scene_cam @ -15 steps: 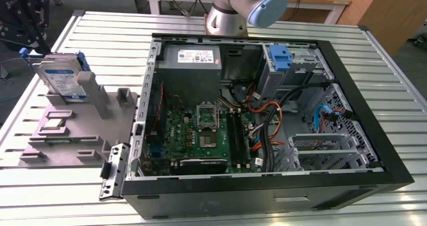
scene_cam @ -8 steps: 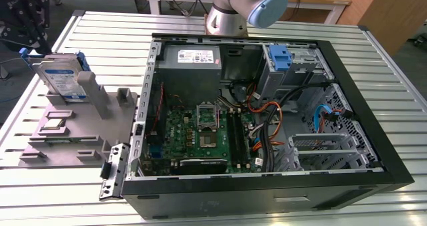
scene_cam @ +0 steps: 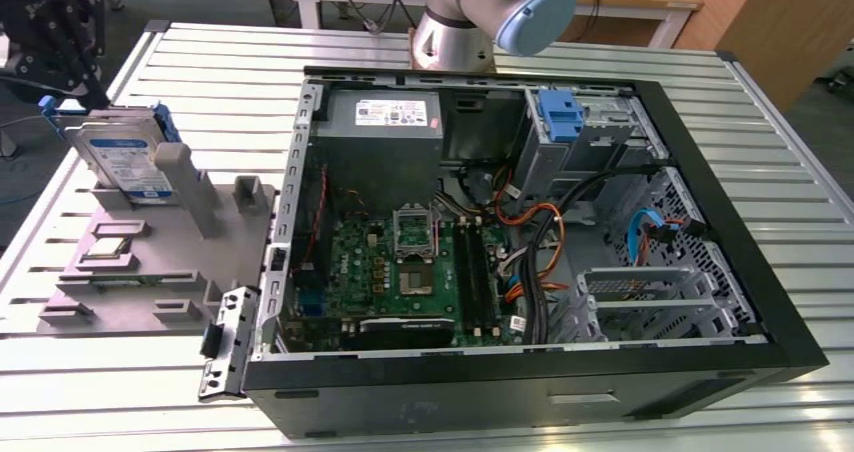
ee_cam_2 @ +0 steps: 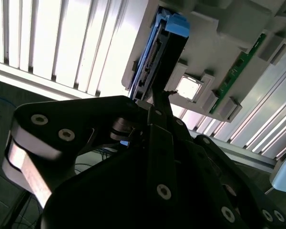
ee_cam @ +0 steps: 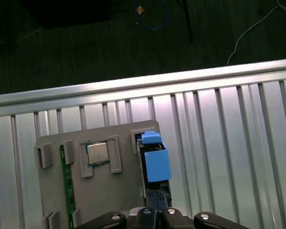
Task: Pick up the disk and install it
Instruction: 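Pick up the disk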
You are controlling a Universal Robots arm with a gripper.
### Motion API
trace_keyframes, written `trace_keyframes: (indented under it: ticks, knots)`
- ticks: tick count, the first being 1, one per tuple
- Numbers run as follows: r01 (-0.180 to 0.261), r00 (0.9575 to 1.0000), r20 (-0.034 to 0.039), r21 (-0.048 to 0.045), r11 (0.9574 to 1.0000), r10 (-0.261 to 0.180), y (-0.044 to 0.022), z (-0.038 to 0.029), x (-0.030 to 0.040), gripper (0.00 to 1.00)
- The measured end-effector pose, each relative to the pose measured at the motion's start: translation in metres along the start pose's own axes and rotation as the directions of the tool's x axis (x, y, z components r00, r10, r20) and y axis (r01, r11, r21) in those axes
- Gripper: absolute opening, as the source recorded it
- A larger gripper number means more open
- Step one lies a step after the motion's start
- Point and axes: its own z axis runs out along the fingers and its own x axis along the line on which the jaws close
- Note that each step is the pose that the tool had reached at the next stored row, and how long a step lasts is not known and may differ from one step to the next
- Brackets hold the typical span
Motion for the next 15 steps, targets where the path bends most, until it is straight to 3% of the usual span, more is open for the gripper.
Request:
trace_keyframes:
  ticks: [6, 15]
  knots:
    - [0.038, 0.9993, 0.0052, -0.0026, 0.9993, -0.038, -0.0003, -0.0004, -0.0001, 0.10]
    - [0.042, 0.9991, 0.0051, -0.0026, 0.9991, -0.042, -0.0003, -0.0008, -0.0001, 0.10]
